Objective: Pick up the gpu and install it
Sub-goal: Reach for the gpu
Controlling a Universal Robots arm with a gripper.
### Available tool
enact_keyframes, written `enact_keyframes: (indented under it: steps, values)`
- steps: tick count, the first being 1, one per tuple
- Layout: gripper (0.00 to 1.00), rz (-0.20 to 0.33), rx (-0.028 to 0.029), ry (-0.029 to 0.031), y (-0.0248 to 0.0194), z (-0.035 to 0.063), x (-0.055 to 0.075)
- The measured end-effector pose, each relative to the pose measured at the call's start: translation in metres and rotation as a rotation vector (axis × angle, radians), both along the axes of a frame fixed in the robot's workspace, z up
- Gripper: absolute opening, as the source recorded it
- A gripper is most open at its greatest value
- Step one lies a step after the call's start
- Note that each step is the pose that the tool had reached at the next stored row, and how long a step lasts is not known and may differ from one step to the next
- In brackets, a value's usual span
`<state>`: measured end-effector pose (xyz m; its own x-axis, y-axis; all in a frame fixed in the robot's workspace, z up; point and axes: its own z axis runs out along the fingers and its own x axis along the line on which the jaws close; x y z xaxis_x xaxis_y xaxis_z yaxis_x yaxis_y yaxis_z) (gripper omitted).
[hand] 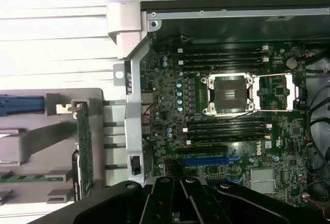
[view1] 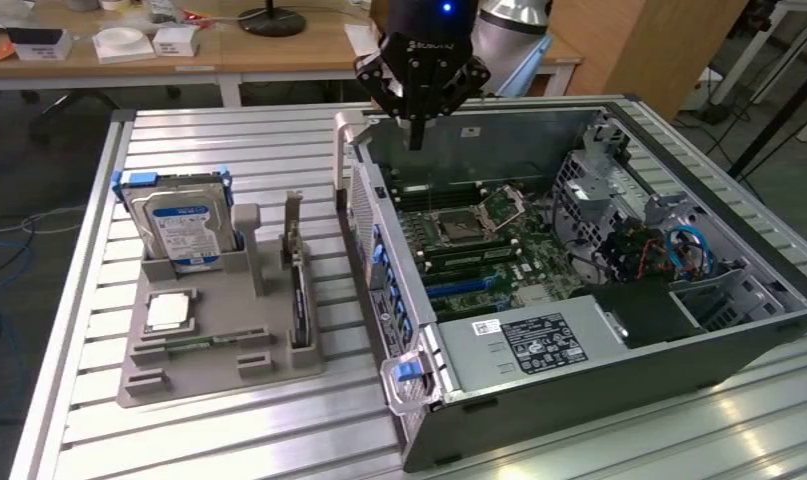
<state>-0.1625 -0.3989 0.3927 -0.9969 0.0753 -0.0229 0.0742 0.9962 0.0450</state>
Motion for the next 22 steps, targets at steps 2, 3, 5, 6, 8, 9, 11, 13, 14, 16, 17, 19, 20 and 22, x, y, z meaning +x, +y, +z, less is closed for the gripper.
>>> enact_keyframes:
  steps: [2,3,5,6,8,9,11,13,14,16,17,19,20,22]
  values:
    - [0.11,0.000,0.0000,0.0000,0.0000,-0.0001,-0.005]
    - [0.11,0.000,0.0000,0.0000,0.0000,-0.0001,-0.008]
    - [0.11,0.000,0.0000,0.0000,0.0000,-0.0002,-0.013]
    - [0.11,0.000,0.0000,0.0000,0.0000,-0.0002,-0.015]
    - [0.11,0.000,0.0000,0.0000,0.0000,-0.0003,-0.020]
    - [0.11,0.000,0.0000,0.0000,0.0000,-0.0004,-0.022]
    - [0.11,0.000,0.0001,-0.0001,0.0000,-0.0005,-0.026]
    - [0.11,0.000,0.0000,-0.0001,-0.0001,-0.0006,-0.030]
    - [0.11,0.000,0.0000,0.0000,-0.0001,-0.0006,-0.032]
    - [0.11,0.000,0.0000,0.0000,-0.0001,-0.0007,-0.036]
    - [0.11,0.000,0.0000,0.0000,-0.0001,-0.0007,-0.038]
    - [0.11,0.000,0.0000,0.0000,-0.0002,-0.0008,-0.042]
    - [0.11,0.000,0.0000,0.0000,-0.0002,-0.0009,-0.044]
    - [0.11,0.000,0.0000,0.0000,-0.0002,-0.0010,-0.048]
